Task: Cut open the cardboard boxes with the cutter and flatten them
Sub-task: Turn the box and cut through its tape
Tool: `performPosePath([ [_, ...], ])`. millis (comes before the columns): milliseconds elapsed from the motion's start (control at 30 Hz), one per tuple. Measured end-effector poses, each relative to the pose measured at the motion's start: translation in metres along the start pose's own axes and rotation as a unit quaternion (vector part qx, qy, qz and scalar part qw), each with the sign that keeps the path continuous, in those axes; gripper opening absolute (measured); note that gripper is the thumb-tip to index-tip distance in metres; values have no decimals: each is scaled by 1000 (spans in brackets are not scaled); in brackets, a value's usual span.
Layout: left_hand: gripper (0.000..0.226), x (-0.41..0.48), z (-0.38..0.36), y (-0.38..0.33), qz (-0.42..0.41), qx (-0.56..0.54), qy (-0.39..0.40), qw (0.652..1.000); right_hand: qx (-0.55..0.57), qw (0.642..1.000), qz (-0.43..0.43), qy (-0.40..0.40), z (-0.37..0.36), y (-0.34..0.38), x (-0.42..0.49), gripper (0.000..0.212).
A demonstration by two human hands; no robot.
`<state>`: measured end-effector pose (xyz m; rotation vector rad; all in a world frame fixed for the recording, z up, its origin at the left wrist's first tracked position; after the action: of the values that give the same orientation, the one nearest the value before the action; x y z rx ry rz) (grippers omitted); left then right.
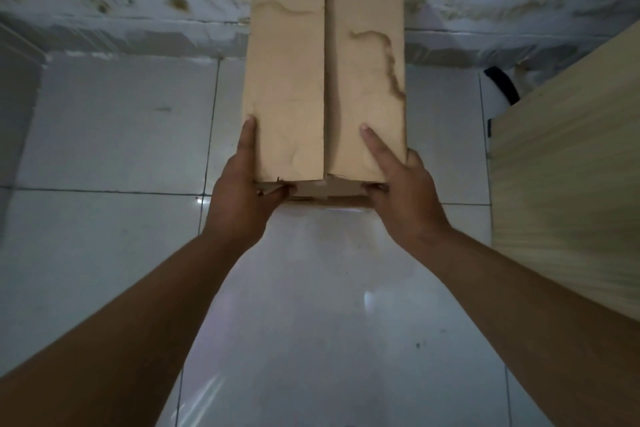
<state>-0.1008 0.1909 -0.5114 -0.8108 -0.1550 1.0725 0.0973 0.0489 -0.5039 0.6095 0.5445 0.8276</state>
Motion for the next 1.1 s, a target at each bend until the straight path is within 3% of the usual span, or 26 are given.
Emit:
performPosePath([
  [267, 109, -56, 52, -29, 14, -1, -20, 1000, 1, 1000, 5, -1, 44, 59, -44, 87],
  [533, 100, -134, 154, -86, 27, 7, -32, 999, 1, 1000, -2, 6, 120, 159, -105, 87],
  [867, 93, -228, 294, -251, -25, -29, -67, 997, -26, 999, -2, -42, 303, 297, -185, 84],
  [1100, 91, -305, 338, -377, -76, -86, -87, 990, -57, 990, 40, -125, 441, 349, -258, 83],
])
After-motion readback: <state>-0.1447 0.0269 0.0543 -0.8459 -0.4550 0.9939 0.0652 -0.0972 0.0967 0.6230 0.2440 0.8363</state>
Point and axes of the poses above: each hand's wrist, its own x-axis towards the middle knuckle, its own z-axis out of the back of the hand, y = z × x, the point moved 7 cm from there along x, towards the middle knuckle, and after that the axes turned 3 degrees about x, right-handed, at the moved point
